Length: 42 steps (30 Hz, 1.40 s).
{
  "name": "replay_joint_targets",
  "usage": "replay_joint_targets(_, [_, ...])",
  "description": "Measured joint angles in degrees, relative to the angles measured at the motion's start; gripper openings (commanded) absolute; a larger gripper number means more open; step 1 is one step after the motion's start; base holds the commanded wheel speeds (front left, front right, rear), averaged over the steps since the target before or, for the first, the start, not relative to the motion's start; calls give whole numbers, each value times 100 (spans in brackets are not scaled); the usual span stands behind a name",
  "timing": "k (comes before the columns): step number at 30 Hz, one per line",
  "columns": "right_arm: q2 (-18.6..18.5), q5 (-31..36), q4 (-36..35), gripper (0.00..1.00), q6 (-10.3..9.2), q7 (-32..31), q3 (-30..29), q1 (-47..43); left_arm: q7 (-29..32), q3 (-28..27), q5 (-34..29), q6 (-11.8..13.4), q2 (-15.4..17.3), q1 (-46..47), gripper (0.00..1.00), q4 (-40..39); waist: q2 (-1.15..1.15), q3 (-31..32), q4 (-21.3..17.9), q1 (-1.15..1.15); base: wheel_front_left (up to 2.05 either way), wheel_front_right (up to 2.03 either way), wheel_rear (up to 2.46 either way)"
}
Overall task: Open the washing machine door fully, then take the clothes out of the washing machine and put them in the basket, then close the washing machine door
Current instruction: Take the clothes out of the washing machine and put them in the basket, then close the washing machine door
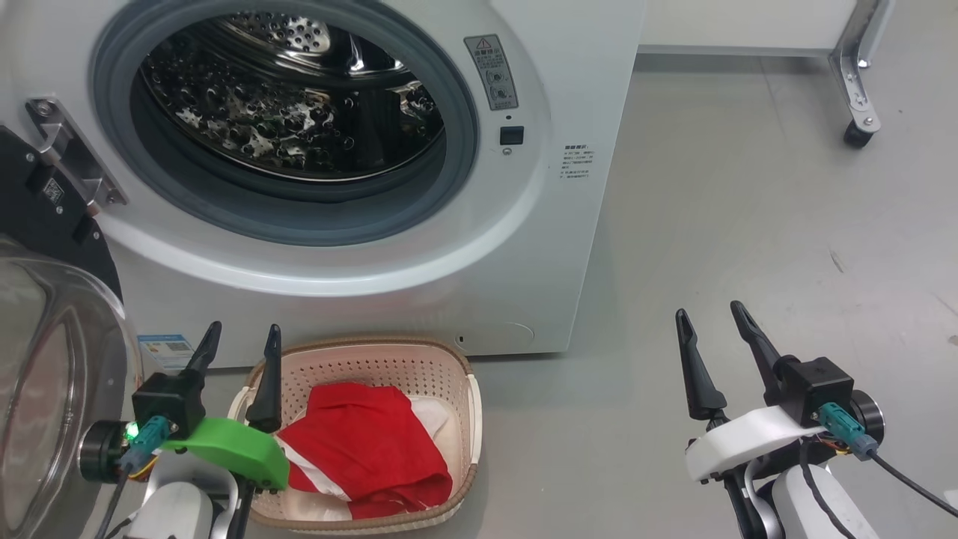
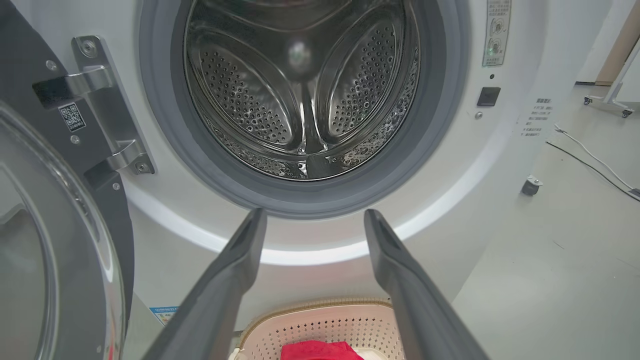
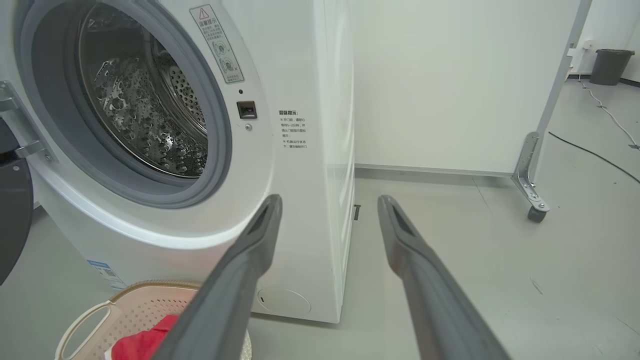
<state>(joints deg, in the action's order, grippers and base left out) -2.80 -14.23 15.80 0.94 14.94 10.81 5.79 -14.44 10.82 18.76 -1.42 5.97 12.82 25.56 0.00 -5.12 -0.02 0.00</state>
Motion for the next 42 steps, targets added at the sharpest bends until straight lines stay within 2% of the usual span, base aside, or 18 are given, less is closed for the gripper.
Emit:
replay_joint_targets(15, [13, 22, -65, 100, 1, 0, -46, -343, 86, 73, -15, 123, 14, -810, 100, -756, 0, 329, 20, 0, 0, 0, 0])
replay_joint_targets(42, [20, 44, -201, 100, 18, 0, -83, -493, 591, 120, -40, 387, 143, -1418, 100, -1823, 0, 376, -9, 0, 0, 0, 0])
